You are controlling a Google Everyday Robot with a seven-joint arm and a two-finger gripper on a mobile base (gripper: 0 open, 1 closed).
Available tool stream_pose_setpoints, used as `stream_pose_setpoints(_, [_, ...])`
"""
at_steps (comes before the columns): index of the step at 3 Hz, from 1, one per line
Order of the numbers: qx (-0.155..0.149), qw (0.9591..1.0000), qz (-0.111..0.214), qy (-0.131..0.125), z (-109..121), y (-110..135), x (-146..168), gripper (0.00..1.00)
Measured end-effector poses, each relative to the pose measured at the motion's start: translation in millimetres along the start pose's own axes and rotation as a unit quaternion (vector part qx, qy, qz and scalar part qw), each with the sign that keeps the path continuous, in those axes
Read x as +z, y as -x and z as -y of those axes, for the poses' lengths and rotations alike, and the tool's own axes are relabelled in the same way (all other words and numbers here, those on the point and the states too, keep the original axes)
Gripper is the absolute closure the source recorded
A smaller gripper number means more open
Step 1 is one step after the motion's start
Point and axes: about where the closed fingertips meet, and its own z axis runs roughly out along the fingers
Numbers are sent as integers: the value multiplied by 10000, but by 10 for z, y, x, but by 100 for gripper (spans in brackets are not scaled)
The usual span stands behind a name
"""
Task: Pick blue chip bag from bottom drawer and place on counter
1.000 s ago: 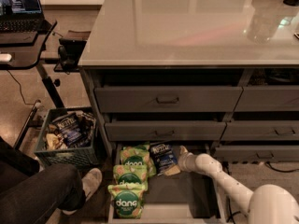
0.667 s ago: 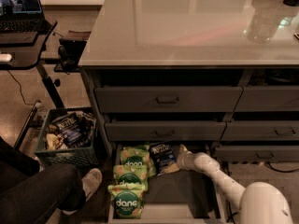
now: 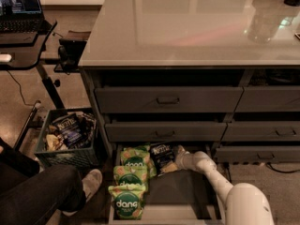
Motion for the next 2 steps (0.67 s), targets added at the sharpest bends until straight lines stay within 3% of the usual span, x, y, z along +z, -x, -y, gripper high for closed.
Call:
stream_pose_setpoints(1, [180,9998,24,110,28,-77,114,0])
stream_pose_setpoints(2, [267,9995,-28,172,13,-135,225,18])
